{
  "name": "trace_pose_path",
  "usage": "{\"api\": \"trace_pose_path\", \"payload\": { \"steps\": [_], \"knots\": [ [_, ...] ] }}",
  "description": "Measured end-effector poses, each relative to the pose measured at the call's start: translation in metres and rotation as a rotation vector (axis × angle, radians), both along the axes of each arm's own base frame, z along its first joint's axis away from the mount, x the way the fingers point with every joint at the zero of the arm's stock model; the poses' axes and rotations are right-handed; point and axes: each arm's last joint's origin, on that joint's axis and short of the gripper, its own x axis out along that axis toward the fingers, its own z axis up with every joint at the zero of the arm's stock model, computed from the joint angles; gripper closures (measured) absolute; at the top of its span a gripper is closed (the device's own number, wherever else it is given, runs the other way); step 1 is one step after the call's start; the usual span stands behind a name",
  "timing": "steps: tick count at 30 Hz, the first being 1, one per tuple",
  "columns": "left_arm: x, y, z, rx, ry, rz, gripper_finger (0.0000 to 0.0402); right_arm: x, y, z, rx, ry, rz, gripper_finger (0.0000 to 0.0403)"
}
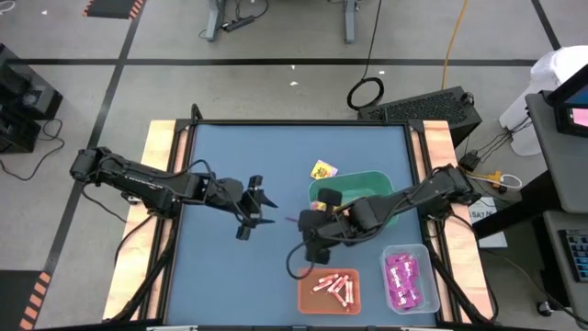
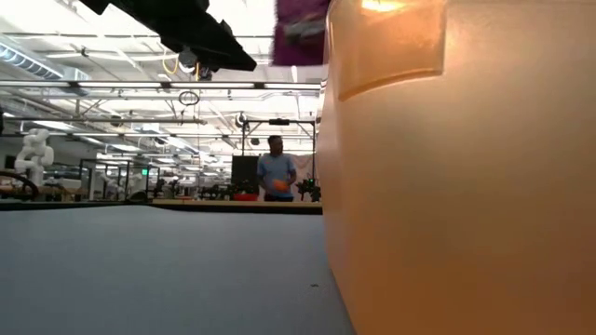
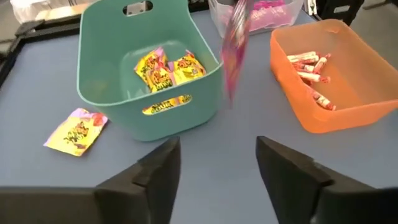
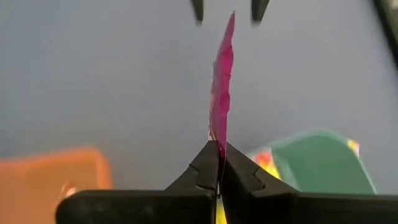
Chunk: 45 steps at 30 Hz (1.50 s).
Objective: Sort candy
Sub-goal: Put the purple candy pack into the transparent bin
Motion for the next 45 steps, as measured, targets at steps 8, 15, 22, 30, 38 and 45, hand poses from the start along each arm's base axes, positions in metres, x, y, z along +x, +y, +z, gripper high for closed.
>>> {"api": "trace_pose_path", "payload": {
  "steps": [8, 15, 22, 30, 38, 45],
  "knots": [
    [-0.002, -0.009, 0.000, -0.052, 0.014, -0.002, 0.0167, -0.039, 0.010, 0.049, 0.179, 0.199, -0.022, 0.0402],
    [-0.003, -0.015, 0.000, -0.059, 0.009, -0.011, 0.0167, -0.071, 0.027, 0.073, 0.351, 0.239, -0.052, 0.0403],
    [-0.003, -0.017, 0.000, -0.086, 0.012, 0.041, 0.0167, -0.088, 0.039, 0.063, 0.385, 0.315, -0.064, 0.0403],
    [-0.001, -0.020, -0.005, -0.080, 0.031, 0.062, 0.0167, -0.123, 0.033, 0.032, 0.505, 0.536, -0.271, 0.0403],
    [0.002, -0.021, -0.007, -0.079, 0.028, 0.062, 0.0167, -0.175, 0.032, 0.006, 0.555, 0.700, -0.575, 0.0403],
    [0.003, -0.019, -0.008, -0.046, 0.022, 0.110, 0.0167, -0.190, 0.049, -0.010, 0.557, 0.748, -0.693, 0.0403]
  ]
}}
